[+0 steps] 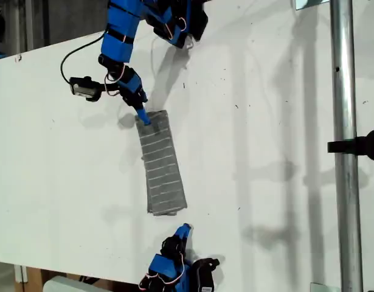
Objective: Grasp corners of a towel and fold twice.
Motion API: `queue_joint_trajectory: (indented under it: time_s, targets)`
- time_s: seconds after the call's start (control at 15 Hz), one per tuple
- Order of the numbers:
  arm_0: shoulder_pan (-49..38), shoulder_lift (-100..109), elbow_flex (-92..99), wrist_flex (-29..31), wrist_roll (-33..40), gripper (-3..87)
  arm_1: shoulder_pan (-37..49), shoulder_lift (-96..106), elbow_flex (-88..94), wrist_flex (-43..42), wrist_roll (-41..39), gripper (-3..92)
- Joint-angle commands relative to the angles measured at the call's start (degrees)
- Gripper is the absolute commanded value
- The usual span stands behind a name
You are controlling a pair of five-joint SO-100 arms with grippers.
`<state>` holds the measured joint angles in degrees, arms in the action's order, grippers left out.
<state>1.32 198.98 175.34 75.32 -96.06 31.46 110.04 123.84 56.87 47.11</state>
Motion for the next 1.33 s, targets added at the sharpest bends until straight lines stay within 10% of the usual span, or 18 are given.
queue_joint_trajectory:
  time_s: [0.0,0.8,1.27]
  targets:
    - [1.05,0.44,-3.78,0.88,-0.97,-2.6,1.49,-7.73,-1.67,-6.24,-0.53,40.1]
    - [0.18,0.44,-3.96,2.11,-0.53,-2.6,-6.15,-25.93,-20.13,-10.2,2.37,23.5]
    - [1.14,0.44,-3.87,2.29,-1.23,-2.6,-5.01,-22.15,-24.61,4.31,2.55,27.2]
